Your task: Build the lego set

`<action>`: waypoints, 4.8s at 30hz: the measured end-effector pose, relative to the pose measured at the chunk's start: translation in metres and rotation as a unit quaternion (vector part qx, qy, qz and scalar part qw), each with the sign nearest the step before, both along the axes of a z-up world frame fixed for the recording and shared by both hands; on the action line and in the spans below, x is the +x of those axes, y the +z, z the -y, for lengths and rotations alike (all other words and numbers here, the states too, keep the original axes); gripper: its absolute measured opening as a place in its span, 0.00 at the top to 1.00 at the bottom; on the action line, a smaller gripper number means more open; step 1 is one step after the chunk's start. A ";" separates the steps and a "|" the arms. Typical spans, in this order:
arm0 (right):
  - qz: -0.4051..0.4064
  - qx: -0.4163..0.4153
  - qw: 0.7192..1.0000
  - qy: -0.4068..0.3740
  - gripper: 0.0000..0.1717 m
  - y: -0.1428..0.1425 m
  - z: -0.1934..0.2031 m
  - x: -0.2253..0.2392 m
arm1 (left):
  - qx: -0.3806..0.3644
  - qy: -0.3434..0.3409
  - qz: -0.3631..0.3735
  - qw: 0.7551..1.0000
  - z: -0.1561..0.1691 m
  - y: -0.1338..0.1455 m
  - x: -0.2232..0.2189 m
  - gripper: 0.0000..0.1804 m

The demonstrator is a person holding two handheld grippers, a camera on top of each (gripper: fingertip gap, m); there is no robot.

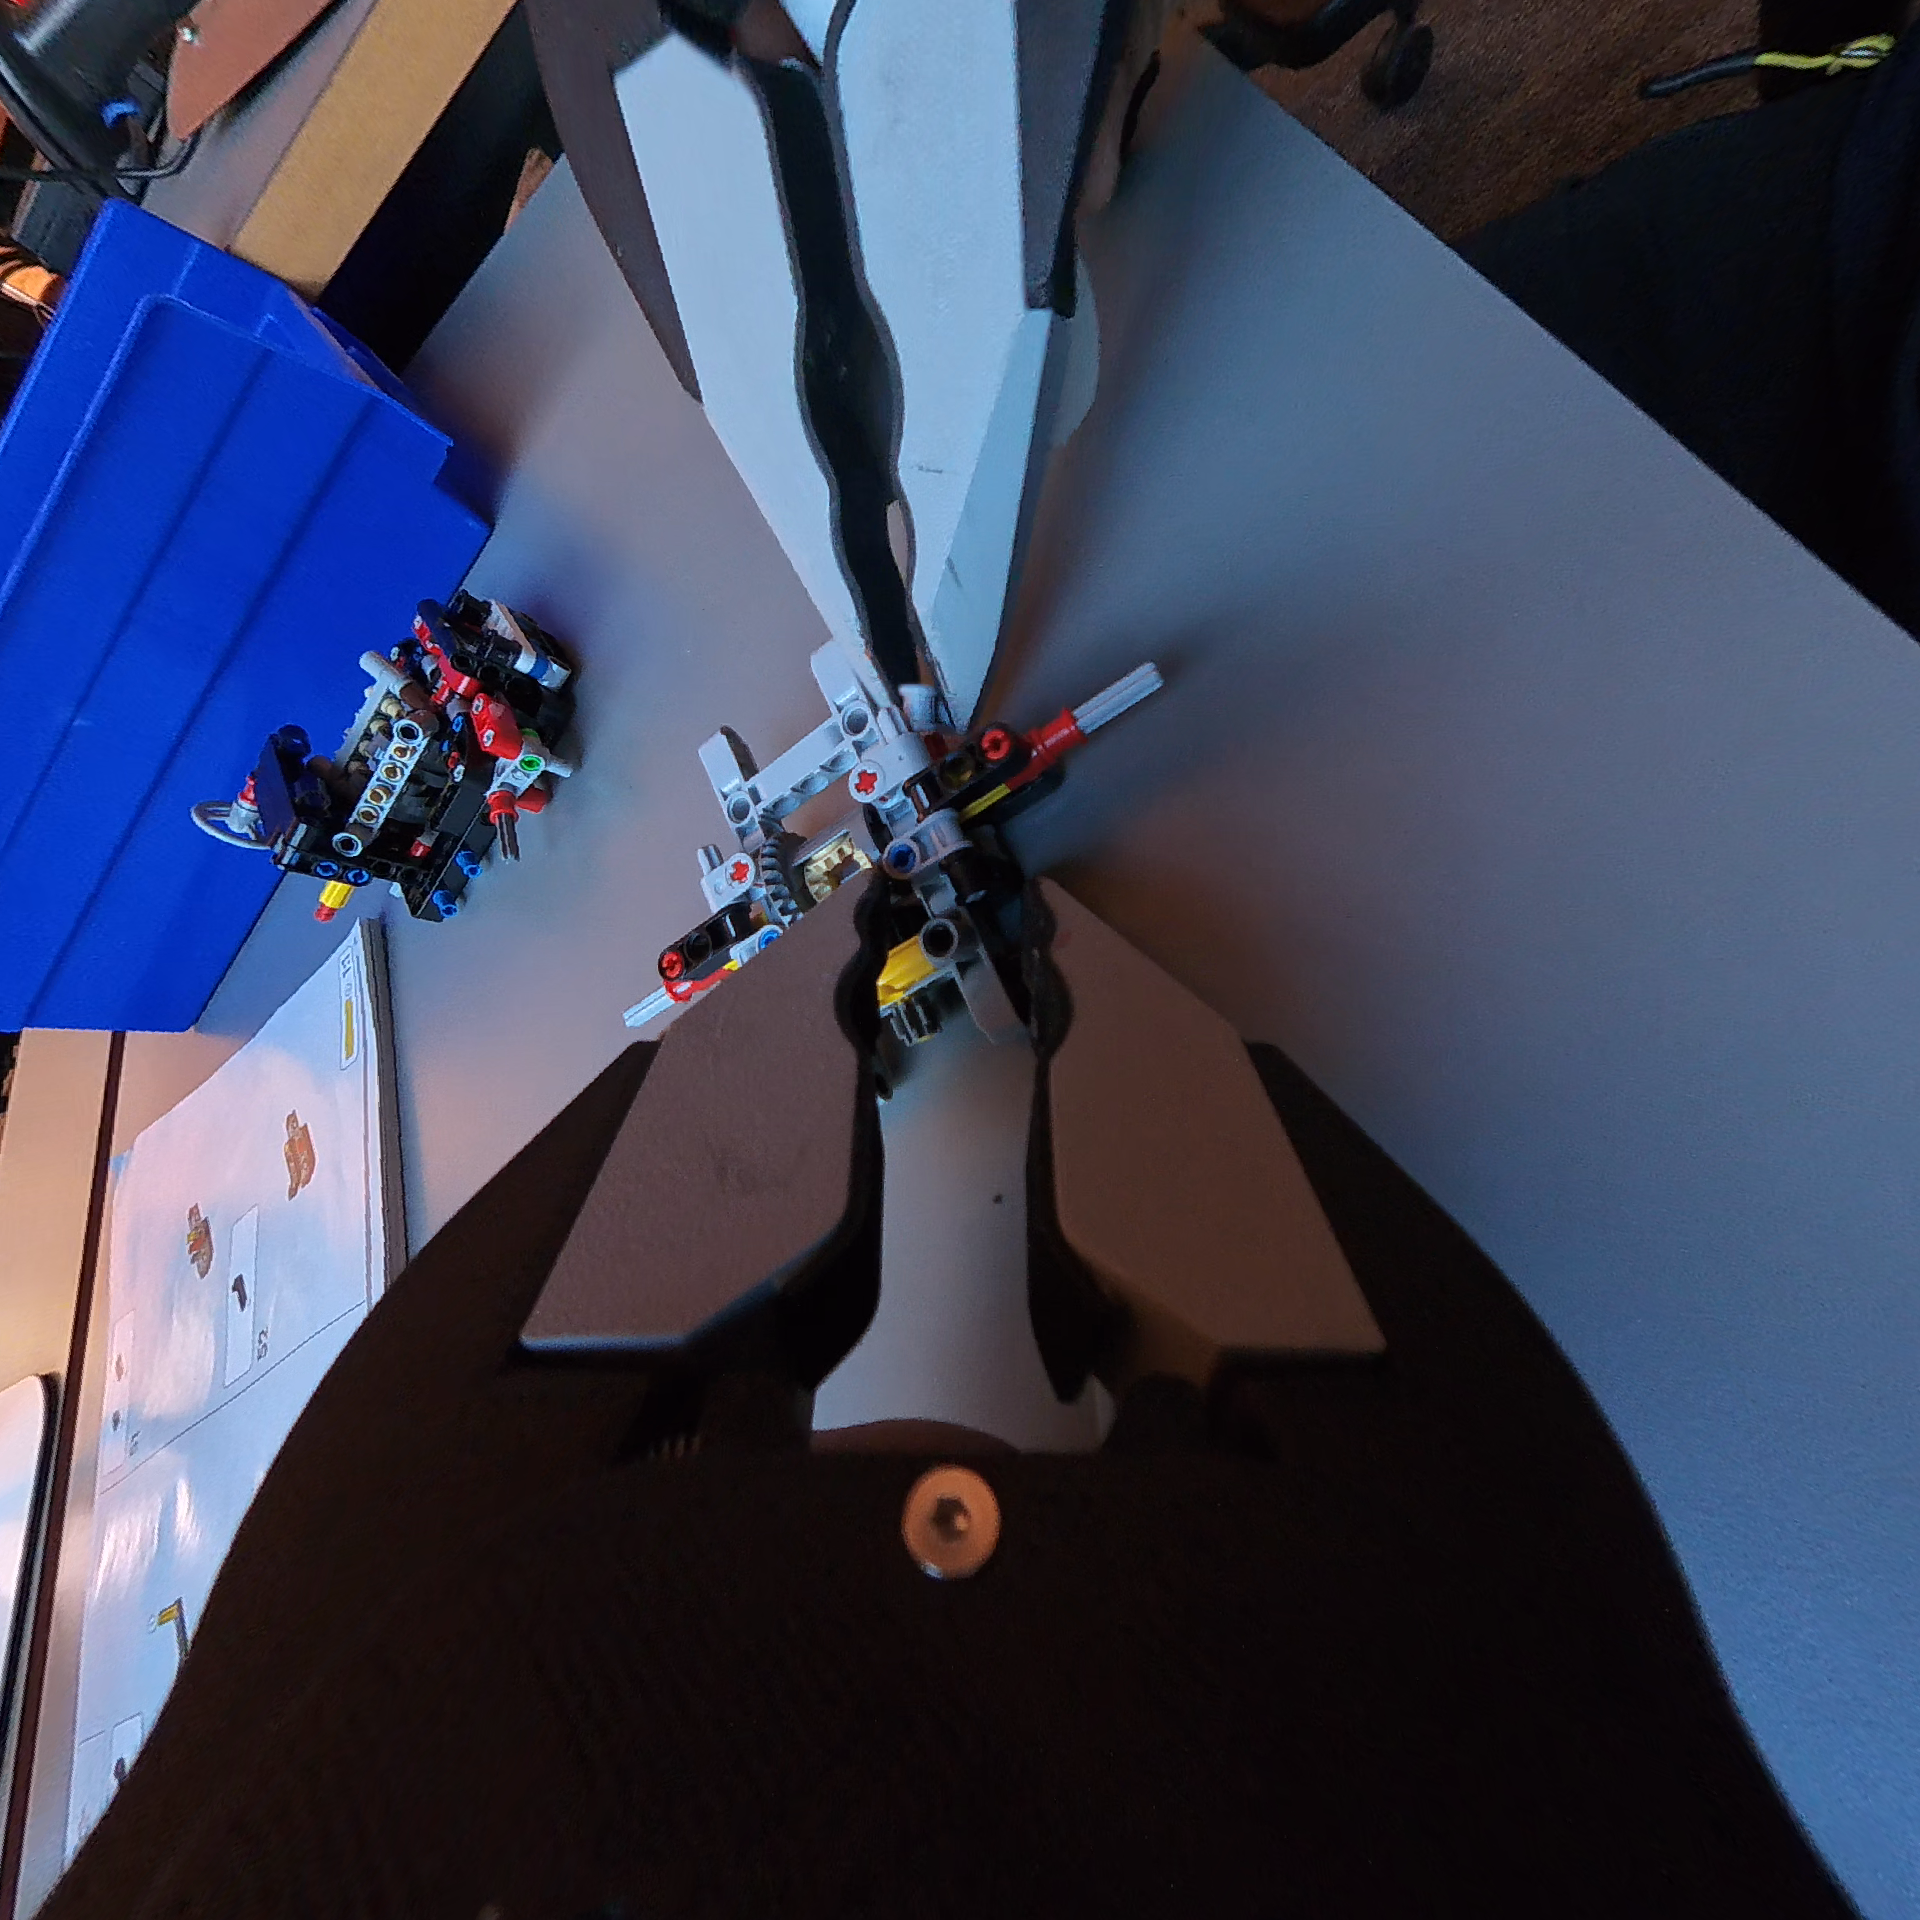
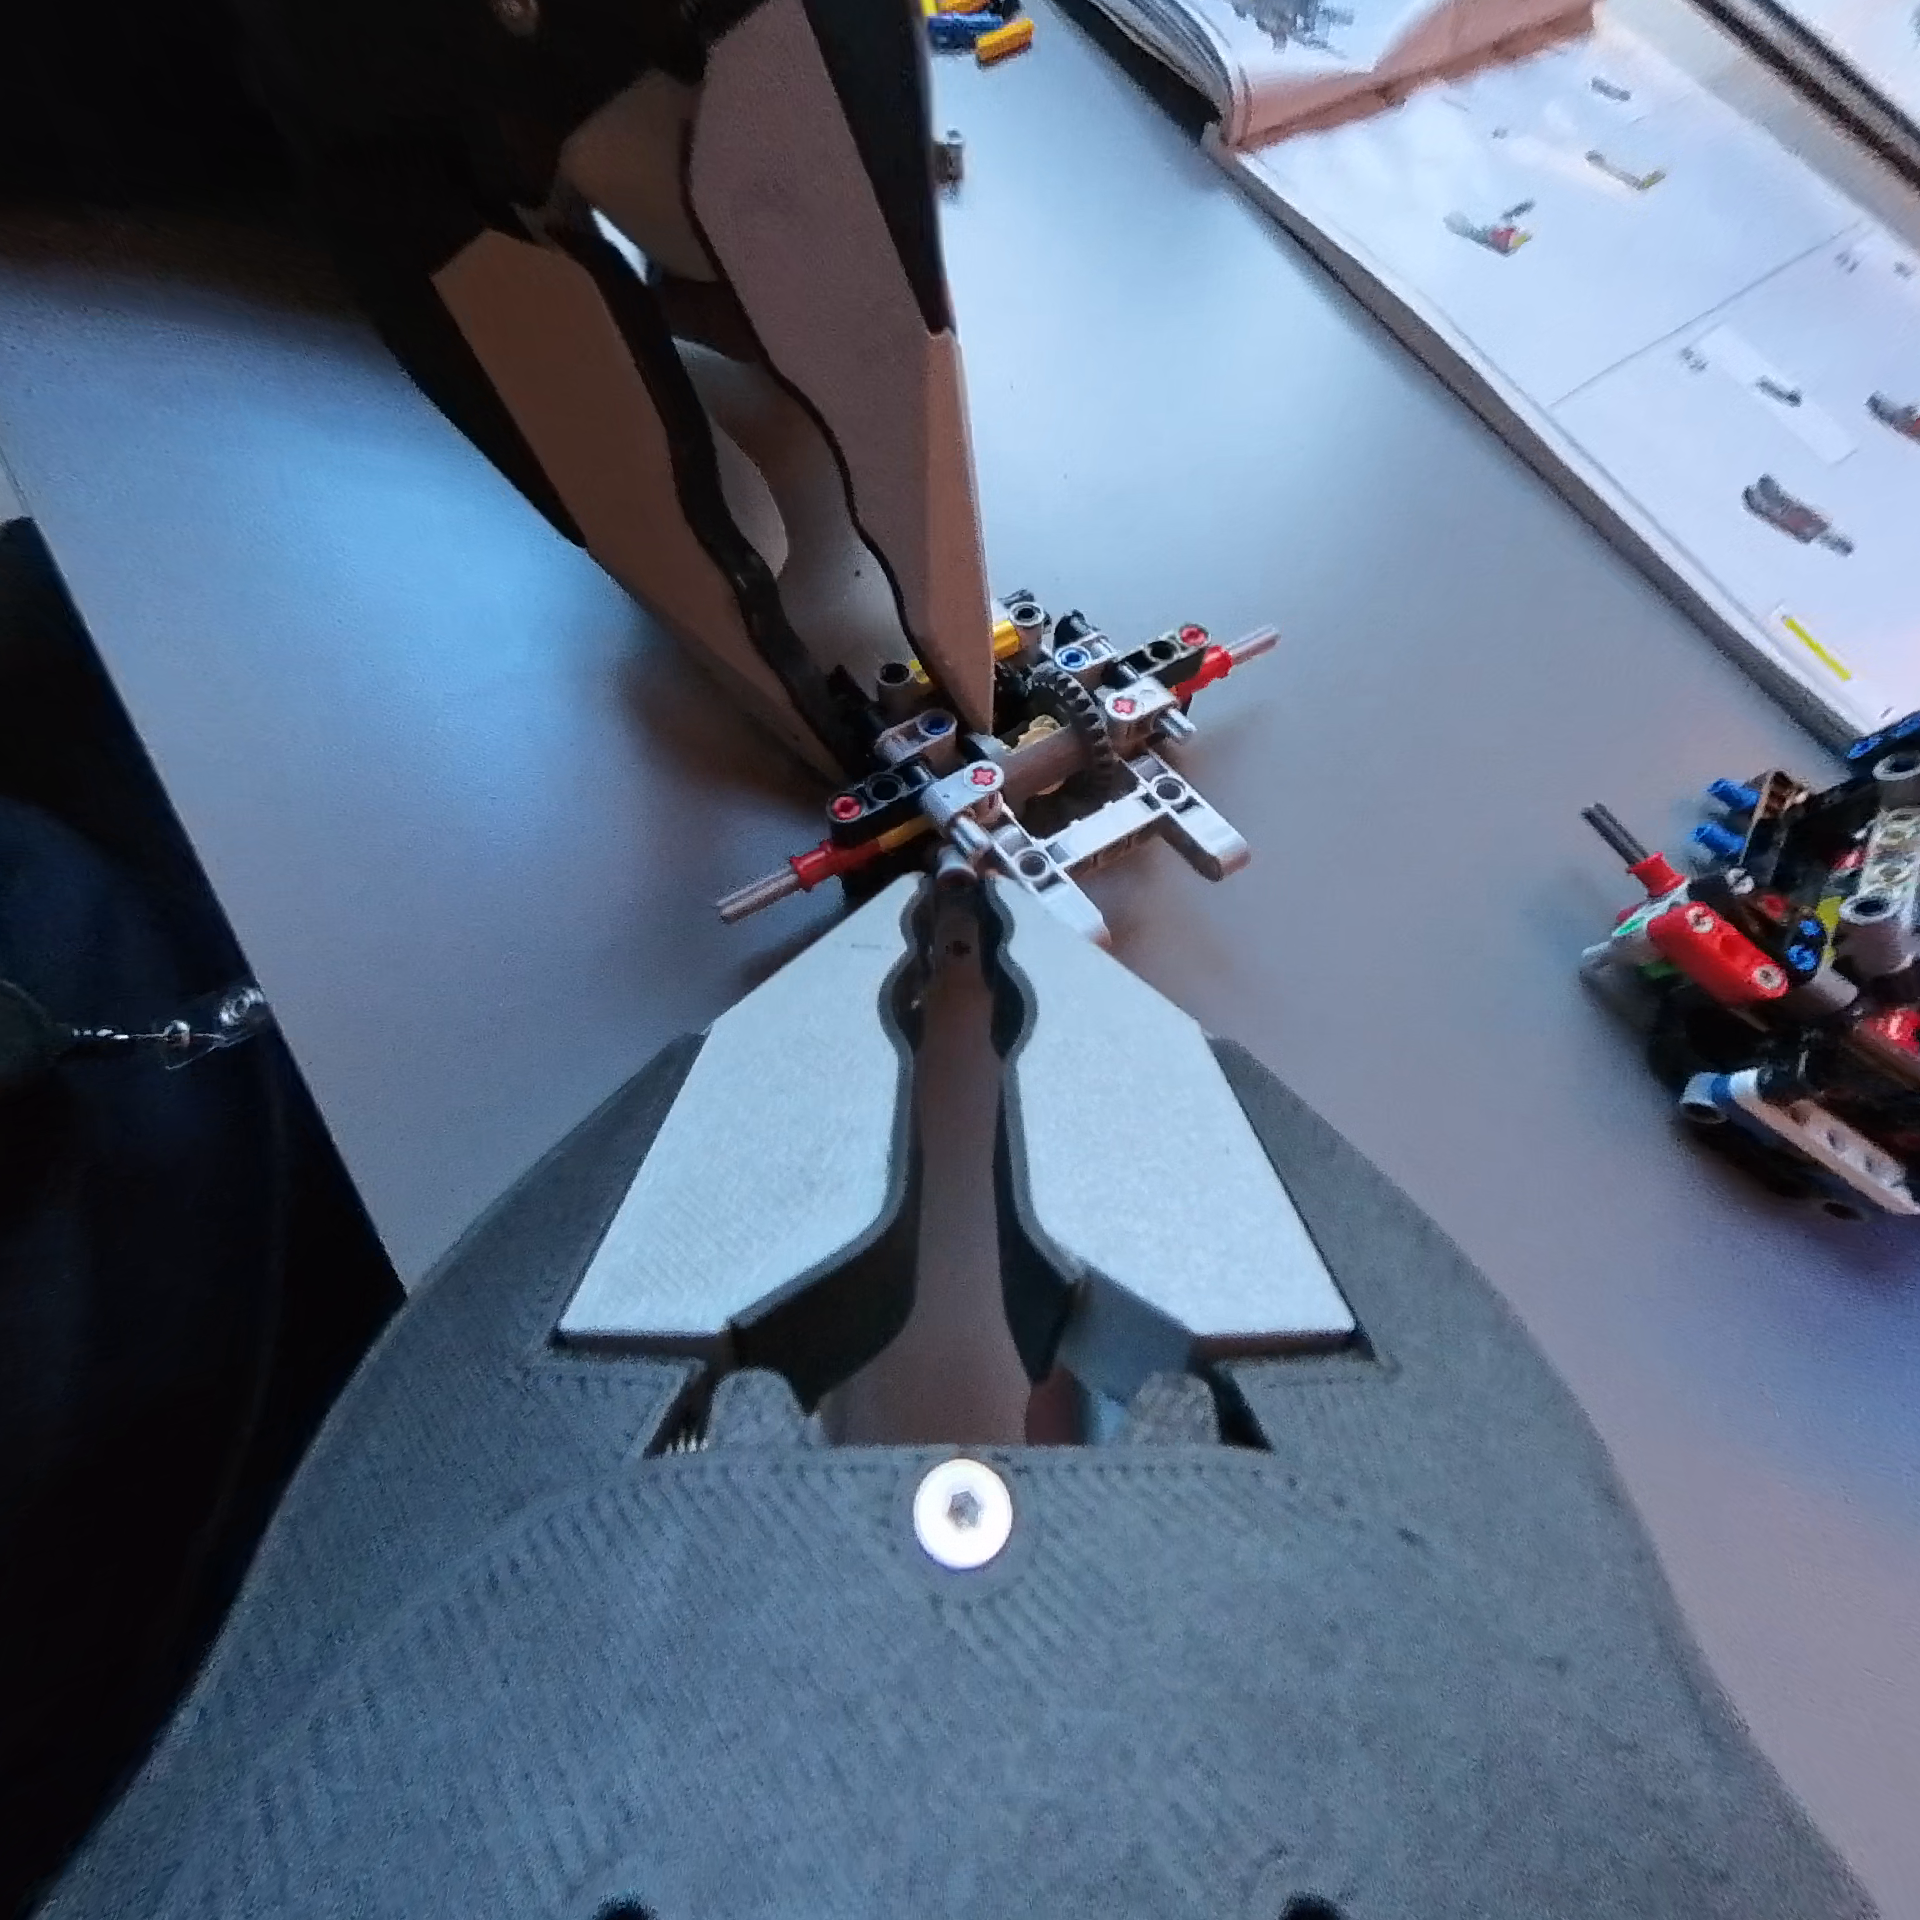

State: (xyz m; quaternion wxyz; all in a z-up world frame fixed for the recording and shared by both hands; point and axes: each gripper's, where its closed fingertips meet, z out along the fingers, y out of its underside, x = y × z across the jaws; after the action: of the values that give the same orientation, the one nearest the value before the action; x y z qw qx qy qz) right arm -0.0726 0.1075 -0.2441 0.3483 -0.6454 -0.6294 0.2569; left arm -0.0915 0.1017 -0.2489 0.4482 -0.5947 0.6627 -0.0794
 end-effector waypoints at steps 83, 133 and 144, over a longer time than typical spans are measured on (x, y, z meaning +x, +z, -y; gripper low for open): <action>-0.162 -0.148 0.964 -0.151 0.96 0.036 -0.019 -0.015 | 0.199 0.217 -0.093 0.951 -0.034 0.033 0.020 0.88; -0.176 -0.135 0.959 -0.173 0.98 0.039 -0.018 -0.016 | 0.191 0.257 -0.079 0.944 -0.038 0.037 0.014 0.88; -0.192 -0.118 0.956 -0.190 0.98 0.044 -0.024 -0.004 | 0.130 0.228 -0.008 0.965 -0.028 0.042 0.023 0.81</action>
State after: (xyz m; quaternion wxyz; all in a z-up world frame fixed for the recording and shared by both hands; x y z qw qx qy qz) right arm -0.0769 0.1318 -0.1998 0.4266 -0.7281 -0.3814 0.3774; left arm -0.0689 0.1296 -0.2069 0.5225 -0.6669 0.5182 0.1168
